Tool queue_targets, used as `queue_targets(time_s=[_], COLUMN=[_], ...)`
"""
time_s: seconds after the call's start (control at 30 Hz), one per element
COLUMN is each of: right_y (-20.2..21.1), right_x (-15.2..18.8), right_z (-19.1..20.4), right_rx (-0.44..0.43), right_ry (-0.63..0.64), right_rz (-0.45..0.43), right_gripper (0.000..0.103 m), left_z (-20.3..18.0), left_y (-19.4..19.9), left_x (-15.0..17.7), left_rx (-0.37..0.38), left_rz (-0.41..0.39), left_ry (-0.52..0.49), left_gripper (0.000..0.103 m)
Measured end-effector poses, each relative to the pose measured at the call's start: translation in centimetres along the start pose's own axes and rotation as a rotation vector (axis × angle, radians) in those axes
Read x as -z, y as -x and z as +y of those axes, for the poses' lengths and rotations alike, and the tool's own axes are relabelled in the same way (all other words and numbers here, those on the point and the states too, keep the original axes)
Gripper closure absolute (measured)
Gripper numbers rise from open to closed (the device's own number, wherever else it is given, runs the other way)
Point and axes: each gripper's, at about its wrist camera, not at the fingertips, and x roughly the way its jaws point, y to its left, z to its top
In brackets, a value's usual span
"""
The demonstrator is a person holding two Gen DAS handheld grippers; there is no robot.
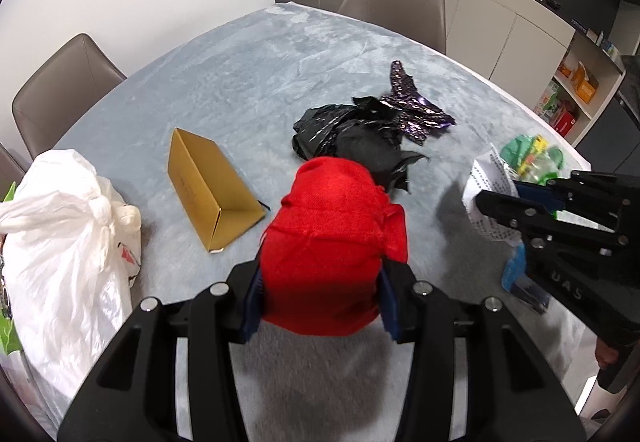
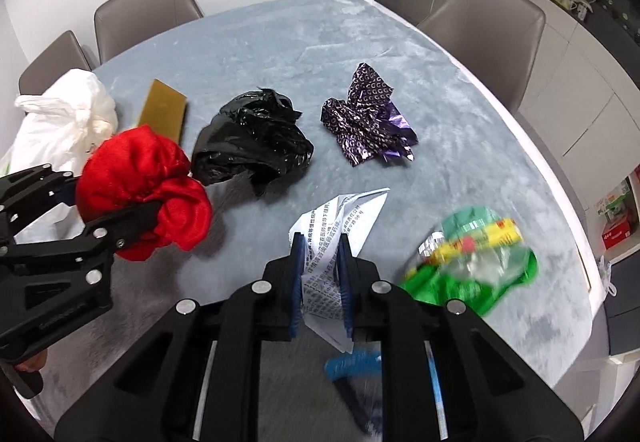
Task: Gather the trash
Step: 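Grasp the red cloth with the left tool while the right tool grasps the white receipt paper, then carry the red cloth and white paper with both tools to the bin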
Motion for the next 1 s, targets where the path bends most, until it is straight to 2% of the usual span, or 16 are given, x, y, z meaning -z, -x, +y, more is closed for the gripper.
queue_targets(time_s=[0.27,0.53,0.77,0.87,1.0], right_y=[4.9,10.4,16.0,18.6,22.3], right_x=[4.4,10.0,18.1,22.9,30.9], right_z=[-1.0,-5.7,-12.8,-16.7,-22.2], right_rx=[0.044,0.115,0.215,0.271,0.360], right_ry=[-0.095,-0.260,-0.468,-0.572,-0.733], right_rz=[-0.031,-0.078,-0.106,-0.110,-0.099], right_gripper=[0.088,0.088,0.088,0.088,0.088], left_z=[-2.6,-9.9,-22.0,-28.3,-38.2], left_y=[2.9,5.3,6.4,6.5,6.8], left_x=[1.5,2.4,2.9,3.6,5.6], left_rx=[0.038,0.122,0.251,0.309,0.417], left_rz=[-0.019,-0.039,-0.048,-0.043,-0.020], left_ry=[-0.071,-0.223,-0.430,-0.521,-0.641], left_gripper=[0.056,0.056,0.056,0.056,0.056])
